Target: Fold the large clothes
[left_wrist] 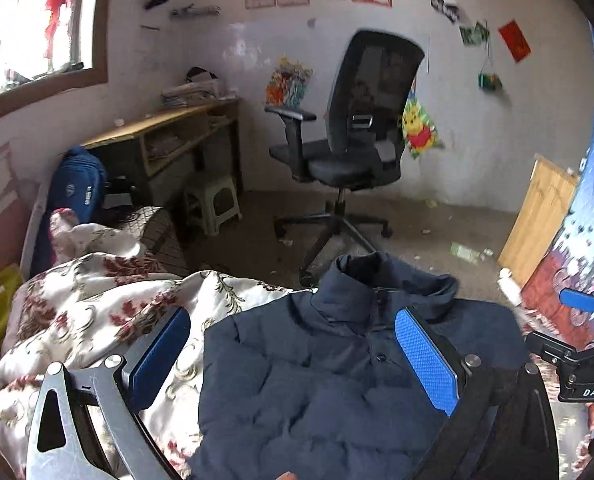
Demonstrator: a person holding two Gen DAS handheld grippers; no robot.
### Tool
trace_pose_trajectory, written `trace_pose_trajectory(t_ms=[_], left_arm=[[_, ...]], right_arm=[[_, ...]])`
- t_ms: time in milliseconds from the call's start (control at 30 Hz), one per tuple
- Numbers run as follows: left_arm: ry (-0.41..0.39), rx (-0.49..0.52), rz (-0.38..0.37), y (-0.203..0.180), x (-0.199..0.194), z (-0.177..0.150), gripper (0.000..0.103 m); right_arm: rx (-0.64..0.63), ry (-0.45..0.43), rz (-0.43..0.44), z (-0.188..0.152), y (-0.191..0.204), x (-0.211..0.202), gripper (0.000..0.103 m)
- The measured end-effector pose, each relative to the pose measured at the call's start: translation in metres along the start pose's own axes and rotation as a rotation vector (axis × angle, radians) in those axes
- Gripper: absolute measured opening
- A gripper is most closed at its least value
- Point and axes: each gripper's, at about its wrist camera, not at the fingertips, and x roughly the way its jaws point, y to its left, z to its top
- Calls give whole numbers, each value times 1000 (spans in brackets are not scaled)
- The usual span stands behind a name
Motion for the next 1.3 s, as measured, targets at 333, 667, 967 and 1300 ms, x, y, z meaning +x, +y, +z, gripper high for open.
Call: trace_pose_trajectory(t_ms=[333, 667, 967, 1300], left_arm=[[152, -5, 59, -17, 112, 21, 103], [258, -80, 21, -33, 191, 27, 79], [254, -140, -61, -41, 202, 19, 5], [207, -190, -148, 2, 144, -42, 4]], right_arm=[[180, -59, 77, 11, -43, 106, 94], [213, -14, 143, 21, -35, 165, 66], [154, -7, 54, 33, -21, 168, 5], [89, -54, 88, -31, -31, 124, 3]])
